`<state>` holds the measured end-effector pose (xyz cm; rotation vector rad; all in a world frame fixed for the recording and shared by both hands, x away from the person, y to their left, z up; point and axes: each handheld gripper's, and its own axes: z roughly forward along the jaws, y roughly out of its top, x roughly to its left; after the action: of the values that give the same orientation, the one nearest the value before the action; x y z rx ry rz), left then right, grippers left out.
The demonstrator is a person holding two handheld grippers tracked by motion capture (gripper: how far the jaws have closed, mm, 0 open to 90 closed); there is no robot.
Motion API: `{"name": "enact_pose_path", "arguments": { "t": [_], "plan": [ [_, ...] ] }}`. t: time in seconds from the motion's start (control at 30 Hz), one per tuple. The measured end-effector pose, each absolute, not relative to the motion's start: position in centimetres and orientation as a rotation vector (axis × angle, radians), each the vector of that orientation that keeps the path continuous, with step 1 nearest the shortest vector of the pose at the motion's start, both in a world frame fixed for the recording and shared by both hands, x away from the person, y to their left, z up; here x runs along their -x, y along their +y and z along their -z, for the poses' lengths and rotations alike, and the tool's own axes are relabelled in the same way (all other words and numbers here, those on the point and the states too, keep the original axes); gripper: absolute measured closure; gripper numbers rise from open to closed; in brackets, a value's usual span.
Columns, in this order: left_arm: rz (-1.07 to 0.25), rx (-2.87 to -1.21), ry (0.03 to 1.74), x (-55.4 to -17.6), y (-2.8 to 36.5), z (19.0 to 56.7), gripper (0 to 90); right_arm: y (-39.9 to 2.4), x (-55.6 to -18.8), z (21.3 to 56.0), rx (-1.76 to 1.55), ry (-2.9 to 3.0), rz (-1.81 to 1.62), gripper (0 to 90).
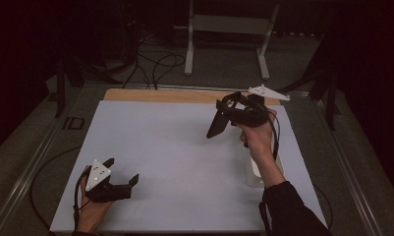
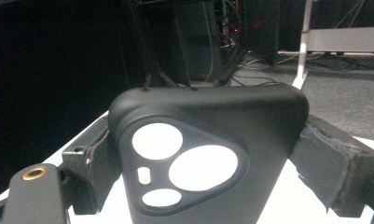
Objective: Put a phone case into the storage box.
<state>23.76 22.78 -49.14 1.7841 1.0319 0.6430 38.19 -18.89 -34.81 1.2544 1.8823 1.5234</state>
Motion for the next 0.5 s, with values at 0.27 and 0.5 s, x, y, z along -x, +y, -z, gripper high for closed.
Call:
{"name": "enact_pose_path", "arguments": {
  "t": [0.27,0.5],
  "plan": [
    [-0.647,-1.788,1.031,-23.7,22.7,49.1,0.1,-19.6,-39.0,34.6,-1.267,1.852,-1.499,14.8],
    [-0.649,-1.786,1.03,-23.7,22.7,49.1,0.1,-20.1,-39.6,34.6,-1.286,1.83,-1.481,14.8]
  ]
}}
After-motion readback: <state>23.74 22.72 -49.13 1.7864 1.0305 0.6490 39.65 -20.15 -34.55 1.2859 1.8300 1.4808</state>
